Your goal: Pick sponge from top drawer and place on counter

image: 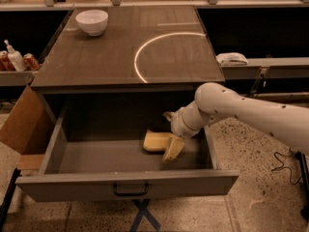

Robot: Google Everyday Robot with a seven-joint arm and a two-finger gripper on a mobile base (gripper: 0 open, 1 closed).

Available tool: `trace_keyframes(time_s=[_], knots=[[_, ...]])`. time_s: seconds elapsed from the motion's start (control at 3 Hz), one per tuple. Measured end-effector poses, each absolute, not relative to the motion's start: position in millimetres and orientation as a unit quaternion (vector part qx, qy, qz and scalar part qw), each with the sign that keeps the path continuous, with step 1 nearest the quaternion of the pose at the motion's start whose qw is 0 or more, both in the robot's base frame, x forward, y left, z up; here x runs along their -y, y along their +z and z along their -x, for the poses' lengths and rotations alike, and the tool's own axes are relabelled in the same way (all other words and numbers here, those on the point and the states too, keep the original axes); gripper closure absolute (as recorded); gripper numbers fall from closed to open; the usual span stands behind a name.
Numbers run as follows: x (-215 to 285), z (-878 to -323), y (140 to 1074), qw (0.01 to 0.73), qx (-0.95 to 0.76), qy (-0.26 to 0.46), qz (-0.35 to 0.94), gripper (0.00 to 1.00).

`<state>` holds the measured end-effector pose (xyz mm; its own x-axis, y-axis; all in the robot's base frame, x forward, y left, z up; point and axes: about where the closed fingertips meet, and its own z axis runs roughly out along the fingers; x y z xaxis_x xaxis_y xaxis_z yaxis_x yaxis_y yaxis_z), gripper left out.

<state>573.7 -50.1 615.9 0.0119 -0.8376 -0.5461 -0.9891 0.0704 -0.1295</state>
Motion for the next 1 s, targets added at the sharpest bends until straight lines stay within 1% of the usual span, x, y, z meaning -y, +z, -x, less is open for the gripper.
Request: trace_keyframes(time_s=[0.33, 1.0], knots=[[46.6, -576.7, 599.3, 0.245, -0.683, 0.147, 0.672, 0.18], [46.6, -578.0, 596.6, 0.248, -0.679, 0.137, 0.677, 0.64]])
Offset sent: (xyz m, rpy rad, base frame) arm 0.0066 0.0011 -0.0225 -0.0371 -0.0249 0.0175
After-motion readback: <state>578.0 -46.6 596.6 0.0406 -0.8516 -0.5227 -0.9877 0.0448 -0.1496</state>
